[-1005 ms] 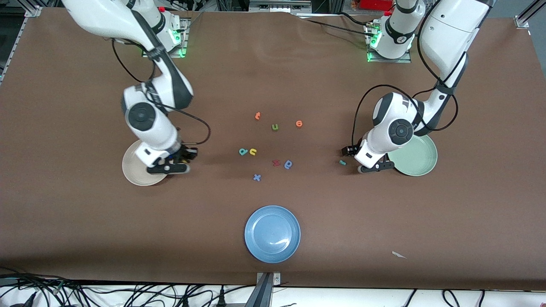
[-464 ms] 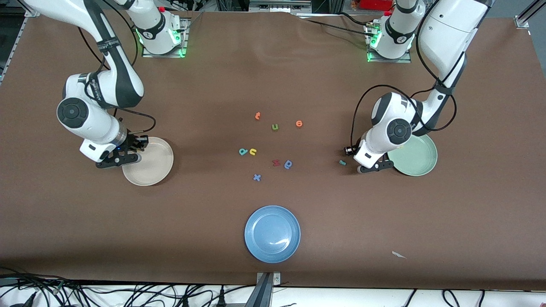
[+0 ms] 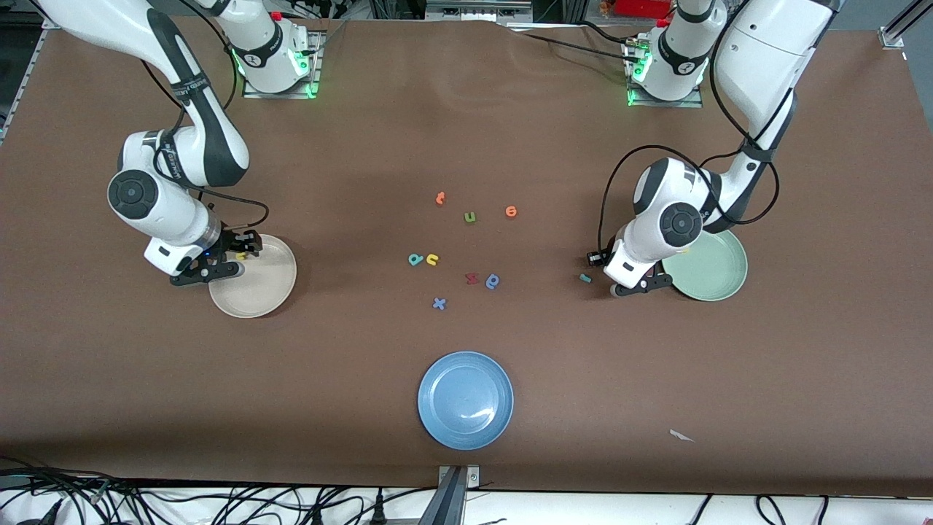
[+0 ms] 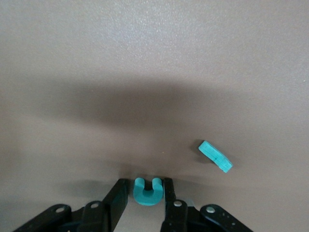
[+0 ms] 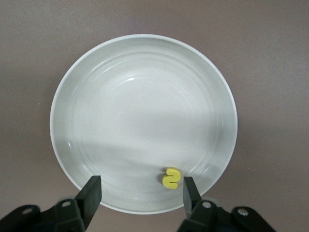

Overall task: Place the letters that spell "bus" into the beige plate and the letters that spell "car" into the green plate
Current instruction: 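Place the teal c in the green plate while the right gripper reaches letters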

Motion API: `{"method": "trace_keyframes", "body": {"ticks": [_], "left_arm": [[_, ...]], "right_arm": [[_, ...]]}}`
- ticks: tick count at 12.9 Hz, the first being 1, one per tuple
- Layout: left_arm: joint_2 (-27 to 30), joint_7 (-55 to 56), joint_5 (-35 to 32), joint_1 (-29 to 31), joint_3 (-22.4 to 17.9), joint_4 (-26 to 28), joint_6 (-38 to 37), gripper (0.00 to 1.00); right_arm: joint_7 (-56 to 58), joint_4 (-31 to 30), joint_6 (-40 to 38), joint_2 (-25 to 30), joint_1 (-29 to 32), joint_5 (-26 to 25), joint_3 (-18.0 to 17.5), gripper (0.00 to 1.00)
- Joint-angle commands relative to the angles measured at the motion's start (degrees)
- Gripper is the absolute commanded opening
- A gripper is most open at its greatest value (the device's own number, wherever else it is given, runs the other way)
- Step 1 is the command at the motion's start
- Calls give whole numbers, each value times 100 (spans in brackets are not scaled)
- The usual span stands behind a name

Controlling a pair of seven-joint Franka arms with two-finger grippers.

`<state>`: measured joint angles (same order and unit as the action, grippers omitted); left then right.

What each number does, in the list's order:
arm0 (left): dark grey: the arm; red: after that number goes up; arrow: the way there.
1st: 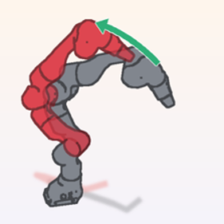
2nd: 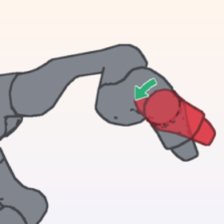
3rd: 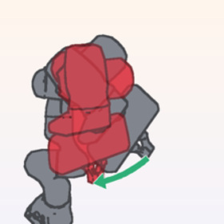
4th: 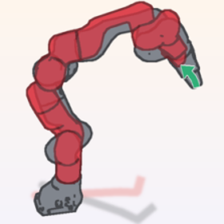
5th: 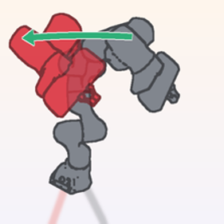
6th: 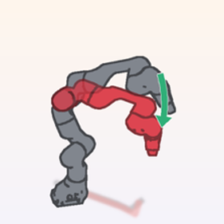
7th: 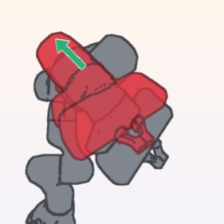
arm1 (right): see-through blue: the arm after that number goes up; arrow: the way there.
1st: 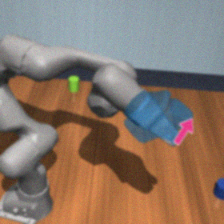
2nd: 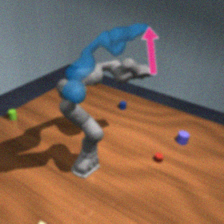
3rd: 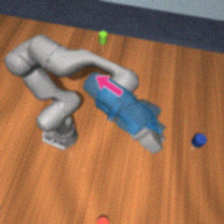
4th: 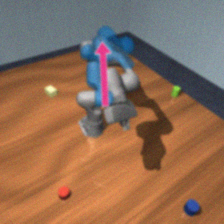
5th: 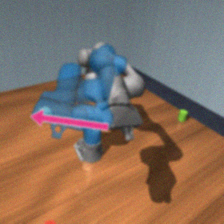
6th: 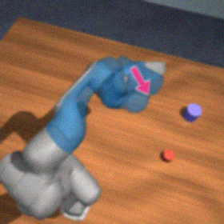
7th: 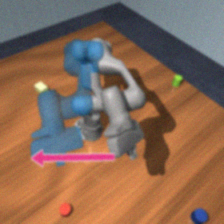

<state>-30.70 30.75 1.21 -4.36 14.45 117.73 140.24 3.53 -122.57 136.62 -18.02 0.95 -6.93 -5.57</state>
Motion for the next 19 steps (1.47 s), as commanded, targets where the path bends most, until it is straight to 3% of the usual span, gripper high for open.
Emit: {"method": "trace_keyframes", "body": {"ticks": [1,5,8,11,13,15,17,19], "left_arm": [[-138,151,-182,-39,-4,-172,30,31],[-138,142,-182,-39,-4,-181,21,19],[-51,98,-182,49,-12,-251,-162,18],[300,-33,-182,250,-21,-566,-1161,18],[616,-733,-182,575,-21,-673,-2076,19],[828,-1306,-182,1049,-21,-673,-2473,22],[855,-1894,-270,1523,-56,-664,-2694,22],[785,-2317,-848,1981,-21,-655,-2686,22]], "right_arm": [[-28,-66,66,88,81,42,-181,78],[-438,171,66,10,-708,1016,-208,77],[-1634,408,66,-183,-1262,983,-208,77],[-2276,602,93,-394,-1702,1000,-199,77],[-2750,734,180,-561,-2027,1000,-173,77],[-3181,874,321,-763,-2282,992,-164,77],[-3603,1024,496,-1000,-2520,913,-164,77],[-4130,1182,646,-1255,-2704,659,-164,77]]}}
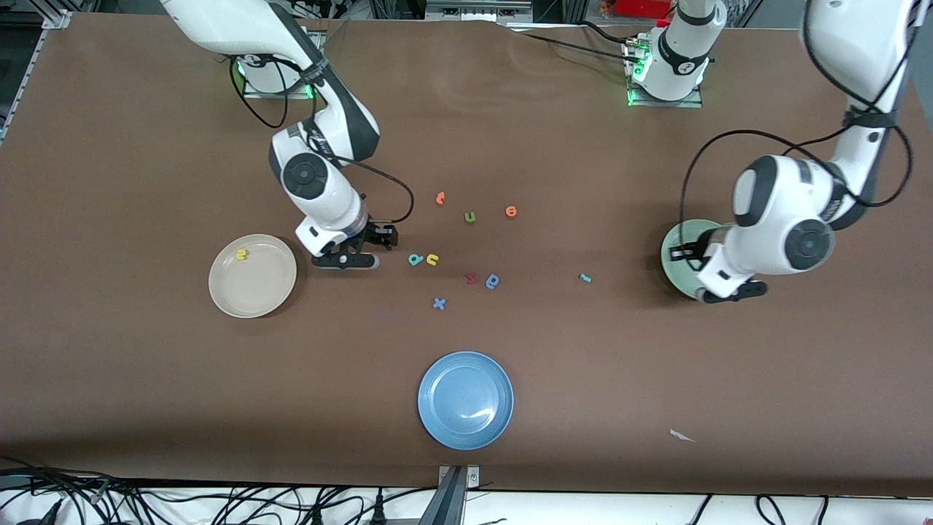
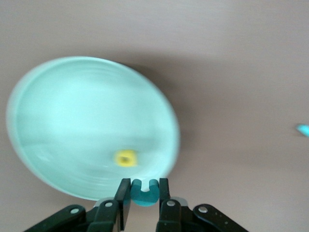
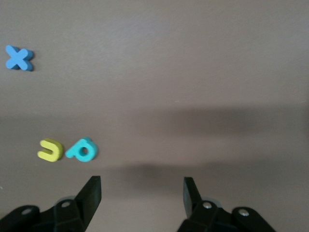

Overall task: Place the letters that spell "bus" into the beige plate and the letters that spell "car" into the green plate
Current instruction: 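Place the teal c in the green plate while the right gripper reaches letters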

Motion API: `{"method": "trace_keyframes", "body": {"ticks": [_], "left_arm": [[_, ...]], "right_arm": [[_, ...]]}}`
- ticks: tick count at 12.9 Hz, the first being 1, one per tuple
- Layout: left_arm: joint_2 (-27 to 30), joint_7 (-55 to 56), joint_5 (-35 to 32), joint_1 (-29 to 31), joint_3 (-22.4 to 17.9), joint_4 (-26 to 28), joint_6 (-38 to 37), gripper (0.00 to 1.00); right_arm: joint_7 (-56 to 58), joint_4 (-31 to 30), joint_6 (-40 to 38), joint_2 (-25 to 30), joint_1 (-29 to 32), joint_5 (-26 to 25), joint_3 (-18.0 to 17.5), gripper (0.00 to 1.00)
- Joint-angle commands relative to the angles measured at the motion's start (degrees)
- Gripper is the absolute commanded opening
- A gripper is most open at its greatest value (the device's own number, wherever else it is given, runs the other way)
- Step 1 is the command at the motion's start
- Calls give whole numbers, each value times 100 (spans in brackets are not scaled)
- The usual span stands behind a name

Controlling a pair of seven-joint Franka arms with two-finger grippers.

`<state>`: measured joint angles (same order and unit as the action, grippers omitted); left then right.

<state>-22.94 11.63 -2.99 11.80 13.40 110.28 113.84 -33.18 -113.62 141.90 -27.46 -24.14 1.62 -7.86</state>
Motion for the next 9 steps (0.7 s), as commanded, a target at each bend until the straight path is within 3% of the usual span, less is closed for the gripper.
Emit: {"method": "trace_keyframes", "body": {"ticks": [1,7,9], "left_arm": [[-96,-529,-561,480,75,81,-11,22],[-641,-644,-641,710,75,125,472,26],[-677,-635,-641,710,75,125,473,43]], "right_arm": [[-679,384,127,-417,-257,-336,65,77],[-1217,841,294,-910,-557,-452,92,77],[-1253,956,303,-1024,-601,-452,100,77]]}}
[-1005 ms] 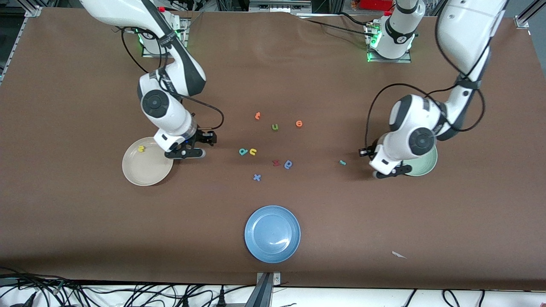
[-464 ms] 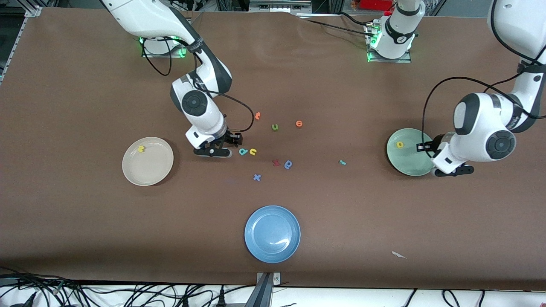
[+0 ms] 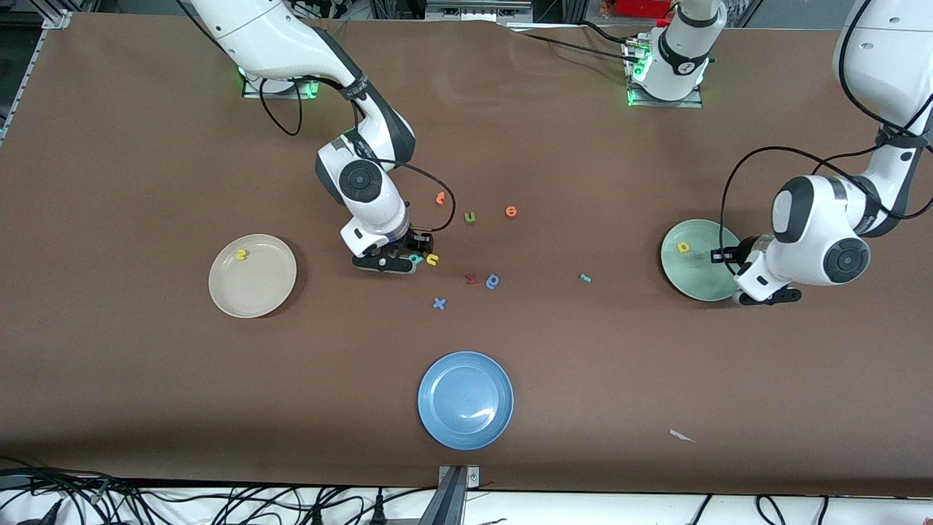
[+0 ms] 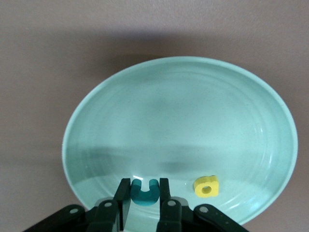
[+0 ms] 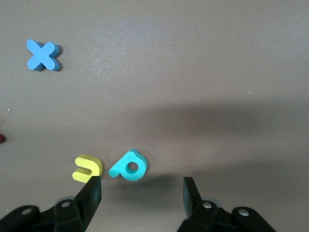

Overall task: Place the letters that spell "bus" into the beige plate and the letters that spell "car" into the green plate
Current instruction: 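Place the teal c in the green plate while the right gripper reaches letters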

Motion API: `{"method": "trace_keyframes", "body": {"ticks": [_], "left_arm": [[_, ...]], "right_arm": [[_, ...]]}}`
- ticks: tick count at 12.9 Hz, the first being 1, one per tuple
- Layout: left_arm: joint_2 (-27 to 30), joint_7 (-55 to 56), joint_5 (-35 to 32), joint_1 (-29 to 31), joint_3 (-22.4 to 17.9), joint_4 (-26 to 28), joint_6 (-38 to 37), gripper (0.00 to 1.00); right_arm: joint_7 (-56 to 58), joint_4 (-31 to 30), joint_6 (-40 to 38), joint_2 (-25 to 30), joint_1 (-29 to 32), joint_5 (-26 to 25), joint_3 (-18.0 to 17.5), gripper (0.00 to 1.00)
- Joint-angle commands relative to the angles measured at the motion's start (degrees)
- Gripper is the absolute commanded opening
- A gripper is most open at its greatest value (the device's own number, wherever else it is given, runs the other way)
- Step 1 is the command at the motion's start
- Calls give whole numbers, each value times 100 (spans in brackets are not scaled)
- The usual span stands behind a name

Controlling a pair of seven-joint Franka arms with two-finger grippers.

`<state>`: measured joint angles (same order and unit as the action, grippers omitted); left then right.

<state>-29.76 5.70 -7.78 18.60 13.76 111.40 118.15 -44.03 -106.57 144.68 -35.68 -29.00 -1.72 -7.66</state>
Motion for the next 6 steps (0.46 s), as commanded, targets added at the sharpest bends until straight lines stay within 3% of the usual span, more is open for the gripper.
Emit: {"method": "trace_keyframes", "body": {"ticks": [1,2,3,6], "left_arm": [[14,-43,-163,30,39,13,42,65],[49,-17,-154,30,48,-4,33,95],[119,53,-137,30,74,-39,-19,100],[375,622,117,-23,380,-162,-29,100]], "right_arm": [[-168,268,42,-229,-141,-127,124,77],[-168,286,112,-299,-176,-162,142,77],[-168,277,217,-369,-185,-232,186,77],[-150,277,297,-396,-194,-320,221,77]]}}
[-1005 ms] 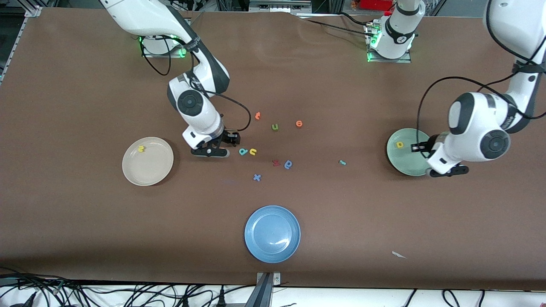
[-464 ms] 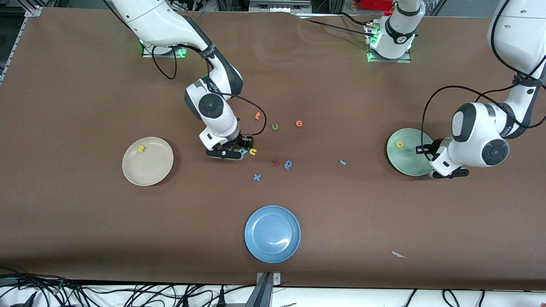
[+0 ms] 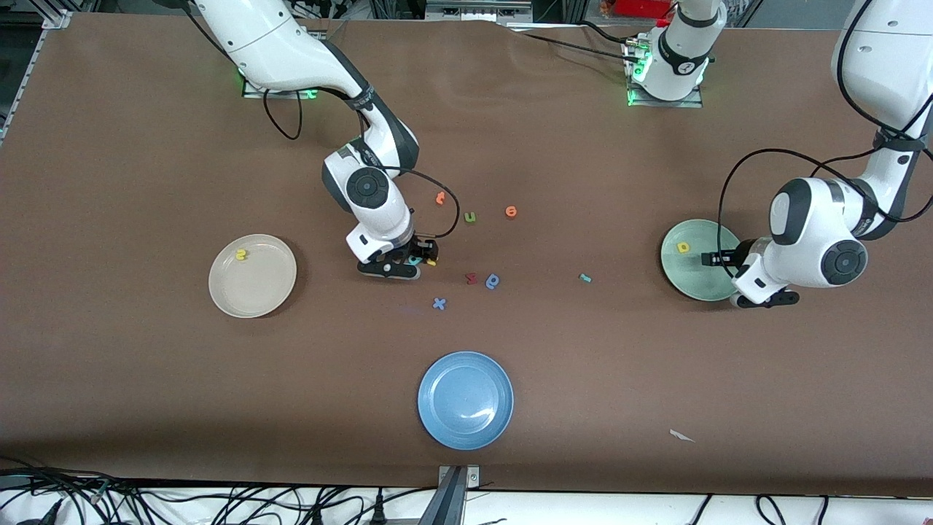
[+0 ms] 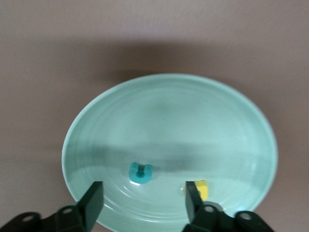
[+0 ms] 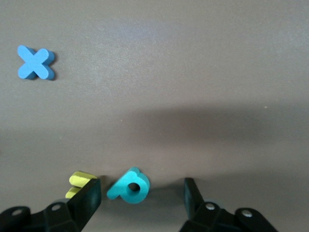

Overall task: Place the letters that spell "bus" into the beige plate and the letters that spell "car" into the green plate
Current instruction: 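Grasp the teal bar with the left gripper while the right gripper approaches p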

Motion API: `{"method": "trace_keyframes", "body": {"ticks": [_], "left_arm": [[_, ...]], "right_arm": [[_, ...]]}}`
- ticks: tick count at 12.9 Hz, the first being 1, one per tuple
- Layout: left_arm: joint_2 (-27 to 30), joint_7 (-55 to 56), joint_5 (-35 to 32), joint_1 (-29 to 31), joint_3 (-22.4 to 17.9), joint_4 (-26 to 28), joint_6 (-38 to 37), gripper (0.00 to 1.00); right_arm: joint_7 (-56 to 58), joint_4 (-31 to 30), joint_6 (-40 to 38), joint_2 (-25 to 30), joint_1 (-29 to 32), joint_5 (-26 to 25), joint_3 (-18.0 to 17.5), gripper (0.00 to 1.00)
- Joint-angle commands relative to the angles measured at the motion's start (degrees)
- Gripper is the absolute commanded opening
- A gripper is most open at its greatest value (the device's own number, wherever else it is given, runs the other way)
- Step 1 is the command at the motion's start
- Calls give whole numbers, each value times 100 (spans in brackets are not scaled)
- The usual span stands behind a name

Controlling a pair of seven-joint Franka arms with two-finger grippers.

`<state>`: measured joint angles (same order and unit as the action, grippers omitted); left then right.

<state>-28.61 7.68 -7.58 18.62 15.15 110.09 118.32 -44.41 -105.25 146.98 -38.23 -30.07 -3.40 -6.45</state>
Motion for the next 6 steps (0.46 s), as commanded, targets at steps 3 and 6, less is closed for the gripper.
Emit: {"method": "trace_keyframes", "body": {"ticks": [3,6], "left_arm": [[215,1959,257,-104,716,-224,15,100],[31,3962,257,-585,823,-540,24,100]], "right_arm": [[-86,127,42,-97,-69,-169,127,77],[-68,119,-116,35,-42,-178,135,77]]}}
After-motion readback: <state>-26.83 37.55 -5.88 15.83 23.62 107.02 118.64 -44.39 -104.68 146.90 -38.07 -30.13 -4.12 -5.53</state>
